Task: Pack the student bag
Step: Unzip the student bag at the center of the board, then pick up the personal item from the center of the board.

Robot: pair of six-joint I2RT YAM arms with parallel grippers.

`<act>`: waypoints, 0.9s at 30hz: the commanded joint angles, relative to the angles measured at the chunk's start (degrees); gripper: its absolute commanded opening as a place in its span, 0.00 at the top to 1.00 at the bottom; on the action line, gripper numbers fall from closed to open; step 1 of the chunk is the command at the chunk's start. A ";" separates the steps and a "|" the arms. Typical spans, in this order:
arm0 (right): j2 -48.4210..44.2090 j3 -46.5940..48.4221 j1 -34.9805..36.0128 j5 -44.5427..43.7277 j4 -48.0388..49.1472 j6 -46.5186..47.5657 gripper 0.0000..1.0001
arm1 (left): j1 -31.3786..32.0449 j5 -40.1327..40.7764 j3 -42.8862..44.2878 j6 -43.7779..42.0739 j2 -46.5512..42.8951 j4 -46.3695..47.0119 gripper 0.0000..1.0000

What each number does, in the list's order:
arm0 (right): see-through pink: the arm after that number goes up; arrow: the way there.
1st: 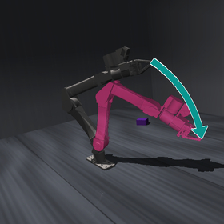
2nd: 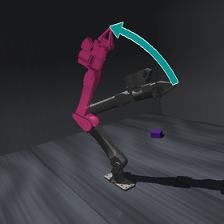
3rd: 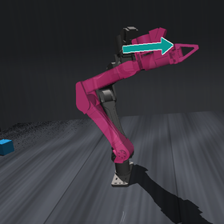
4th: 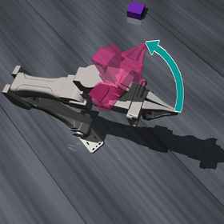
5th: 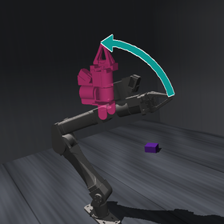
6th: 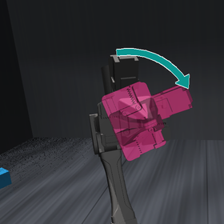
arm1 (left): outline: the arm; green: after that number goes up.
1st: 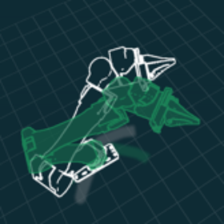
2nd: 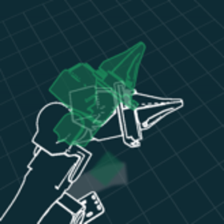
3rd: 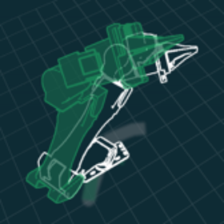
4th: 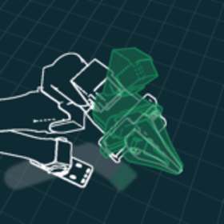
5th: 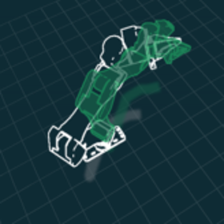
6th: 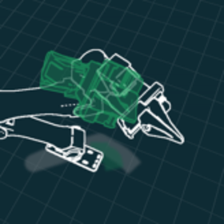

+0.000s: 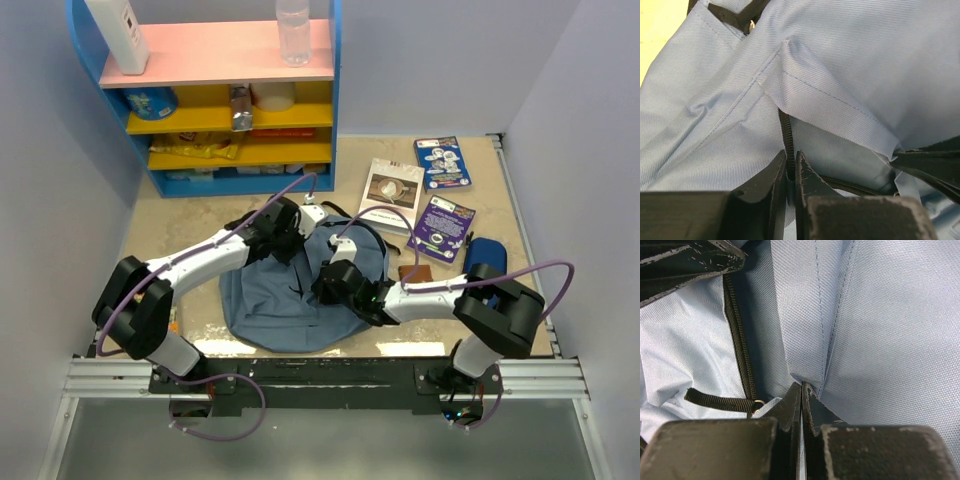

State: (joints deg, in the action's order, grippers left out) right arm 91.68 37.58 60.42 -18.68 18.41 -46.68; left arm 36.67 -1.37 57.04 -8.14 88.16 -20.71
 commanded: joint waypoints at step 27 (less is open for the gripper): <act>-34.20 -1.65 -22.80 -16.74 -53.82 -15.45 0.02 | -3.27 -2.76 0.09 -4.16 -3.08 -0.21 0.89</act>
State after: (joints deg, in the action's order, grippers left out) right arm 57.91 34.76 39.55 -31.81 -24.32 -53.47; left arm 34.11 -4.23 56.97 -10.72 86.17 -22.52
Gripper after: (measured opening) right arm 0.964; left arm 0.127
